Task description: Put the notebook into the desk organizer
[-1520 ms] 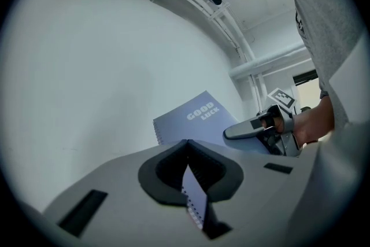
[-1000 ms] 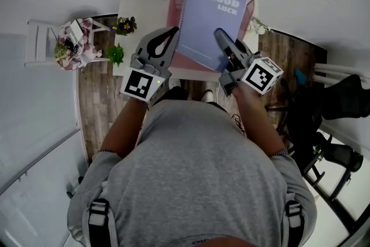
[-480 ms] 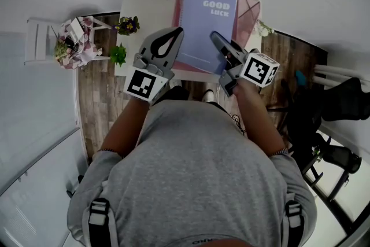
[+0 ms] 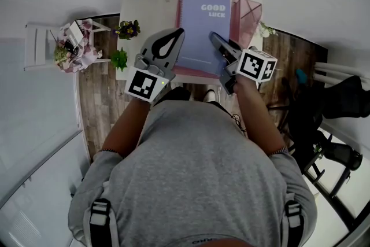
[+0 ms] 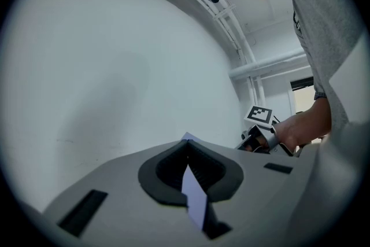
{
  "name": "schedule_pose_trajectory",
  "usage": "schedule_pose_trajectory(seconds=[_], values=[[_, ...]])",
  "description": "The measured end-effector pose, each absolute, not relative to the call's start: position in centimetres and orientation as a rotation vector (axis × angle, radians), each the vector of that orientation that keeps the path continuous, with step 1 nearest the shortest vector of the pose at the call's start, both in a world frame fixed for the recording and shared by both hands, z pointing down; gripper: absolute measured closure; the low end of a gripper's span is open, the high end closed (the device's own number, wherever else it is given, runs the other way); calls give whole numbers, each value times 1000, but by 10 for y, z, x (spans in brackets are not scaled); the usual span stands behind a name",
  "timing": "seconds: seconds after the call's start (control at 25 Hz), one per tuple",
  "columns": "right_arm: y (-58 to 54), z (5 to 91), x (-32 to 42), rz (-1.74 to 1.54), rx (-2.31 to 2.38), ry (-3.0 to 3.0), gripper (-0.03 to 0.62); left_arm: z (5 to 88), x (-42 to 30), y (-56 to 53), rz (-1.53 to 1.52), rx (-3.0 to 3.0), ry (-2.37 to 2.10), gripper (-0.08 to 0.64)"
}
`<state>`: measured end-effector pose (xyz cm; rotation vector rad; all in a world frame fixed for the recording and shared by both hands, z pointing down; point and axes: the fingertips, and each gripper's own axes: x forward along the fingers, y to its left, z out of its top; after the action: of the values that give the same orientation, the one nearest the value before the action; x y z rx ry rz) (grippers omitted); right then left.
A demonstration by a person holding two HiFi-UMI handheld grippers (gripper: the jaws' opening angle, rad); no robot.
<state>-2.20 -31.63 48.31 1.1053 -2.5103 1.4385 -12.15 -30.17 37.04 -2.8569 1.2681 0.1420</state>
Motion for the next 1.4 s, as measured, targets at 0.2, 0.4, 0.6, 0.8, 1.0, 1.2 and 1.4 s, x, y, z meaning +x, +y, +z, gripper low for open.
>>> schedule_pose_trajectory(seconds=[0.2,0.4,0.6,0.8,1.0,1.2,1.4], values=[[-320,495,-29,1427,1120,-2449,536,371,-122,-310,147,-2873,1248,540],[-322,510,-25,1335,1188,-2376,532,372,-123,-314,159,-2894,1217,540],[-326,518,-20,1144,1303,-2284,485,374,-119,-318,165,-2925,1183,540],[-327,532,-17,1008,1412,-2151,471,374,-119,-320,179,-2941,1138,540],[-327,549,-11,943,1460,-2069,442,375,-117,-320,181,-2963,1098,540],[-327,552,-6,853,1522,-2013,406,378,-118,-319,183,-2980,1072,540],[-328,558,-3,795,1541,-1994,299,380,-117,-319,179,-2998,1043,540]])
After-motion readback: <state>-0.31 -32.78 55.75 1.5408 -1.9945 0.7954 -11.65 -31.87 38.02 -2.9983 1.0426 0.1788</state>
